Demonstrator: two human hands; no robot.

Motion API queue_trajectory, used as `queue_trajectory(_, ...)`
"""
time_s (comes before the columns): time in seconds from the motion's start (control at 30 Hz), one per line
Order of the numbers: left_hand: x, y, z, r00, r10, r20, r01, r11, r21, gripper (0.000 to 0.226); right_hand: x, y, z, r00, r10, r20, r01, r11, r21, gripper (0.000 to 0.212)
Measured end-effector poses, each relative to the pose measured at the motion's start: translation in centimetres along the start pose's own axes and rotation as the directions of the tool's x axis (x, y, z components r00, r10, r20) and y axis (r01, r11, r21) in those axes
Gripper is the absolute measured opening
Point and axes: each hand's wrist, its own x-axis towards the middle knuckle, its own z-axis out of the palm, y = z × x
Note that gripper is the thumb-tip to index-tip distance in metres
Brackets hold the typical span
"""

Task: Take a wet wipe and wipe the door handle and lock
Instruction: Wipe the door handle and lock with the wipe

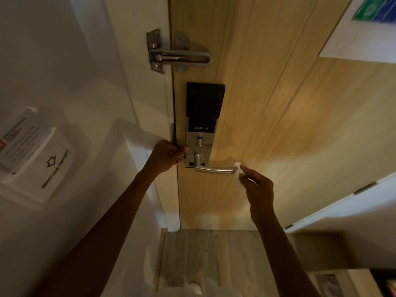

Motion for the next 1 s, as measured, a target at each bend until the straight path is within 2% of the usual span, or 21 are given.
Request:
queue_trajectory(0.03, 0.0, -0.1, 0.0, 1.0, 0.002, 0.001, -0.002, 1.0, -0.004, 0.045, 0.2, -0.4, -0.1, 0.999, -0.041, 0.002, 0.041, 0.999, -0.024, 0.028)
queue_trajectory(0.1, 0.1, -0.2, 0.0, 1.0, 0.003, 0.006, -0.002, 1.0, -0.015, 0.048, 0.8, -1.1, -0.1, 0.97, -0.243, 0.021, 0.242, 0.948, -0.206, 0.024)
queue_trajectory(0.17, 0.2, -0.3, 0.0, 1.0, 0.003, 0.017, -0.003, 1.0, -0.028, 0.051, 1.4, -1.6, 0.3, 0.869, -0.462, 0.175, 0.491, 0.765, -0.417, 0.021)
queue_trajectory(0.27, 0.3, -0.4, -0.1, 0.999, -0.012, 0.047, 0.015, 0.998, -0.062, 0.05, 1.6, -1.3, 1.5, 0.745, -0.499, 0.443, 0.656, 0.43, -0.62, 0.022)
queue_trajectory(0.3, 0.4, -0.4, -0.1, 0.999, -0.013, 0.051, 0.016, 0.998, -0.063, 0.047, 1.5, -1.0, 2.0, 0.723, -0.497, 0.479, 0.675, 0.362, -0.643, 0.023)
queue_trajectory(0.33, 0.4, -0.2, -0.1, 0.998, -0.01, 0.054, 0.013, 0.998, -0.065, 0.045, 1.4, -0.9, 2.6, 0.714, -0.494, 0.496, 0.684, 0.34, -0.645, 0.023)
queue_trajectory(0.5, 0.2, -0.1, 0.1, 0.998, 0.008, 0.057, -0.002, 0.996, -0.09, 0.045, 0.6, -0.9, 6.7, 0.725, -0.432, 0.537, 0.688, 0.408, -0.6, 0.027)
queue_trajectory(0.6, 0.2, -0.1, 0.2, 0.998, 0.008, 0.056, -0.003, 0.996, -0.094, 0.037, 0.3, -1.1, 7.5, 0.722, -0.42, 0.55, 0.692, 0.419, -0.588, 0.026)
queue_trajectory(0.77, 0.2, 0.2, 0.2, 1.0, -0.006, 0.027, 0.008, 0.996, -0.084, 0.032, 1.8, -2.5, 4.5, 0.725, -0.326, 0.607, 0.663, 0.57, -0.486, 0.023)
queue_trajectory(0.83, 0.1, 0.4, 0.2, 0.999, -0.016, 0.039, 0.02, 0.994, -0.107, 0.026, 2.5, -3.2, 3.8, 0.759, -0.354, 0.546, 0.626, 0.627, -0.464, 0.023)
queue_trajectory(0.9, 0.1, 0.5, 0.1, 0.998, -0.023, 0.059, 0.031, 0.989, -0.142, 0.029, 2.6, -3.2, 4.3, 0.798, -0.412, 0.441, 0.592, 0.676, -0.44, 0.02)
queue_trajectory(1.0, -0.1, 0.9, 0.0, 0.995, -0.022, 0.093, 0.038, 0.985, -0.166, 0.032, 1.5, -1.7, 6.7, 0.838, -0.464, 0.287, 0.545, 0.7, -0.461, 0.014)
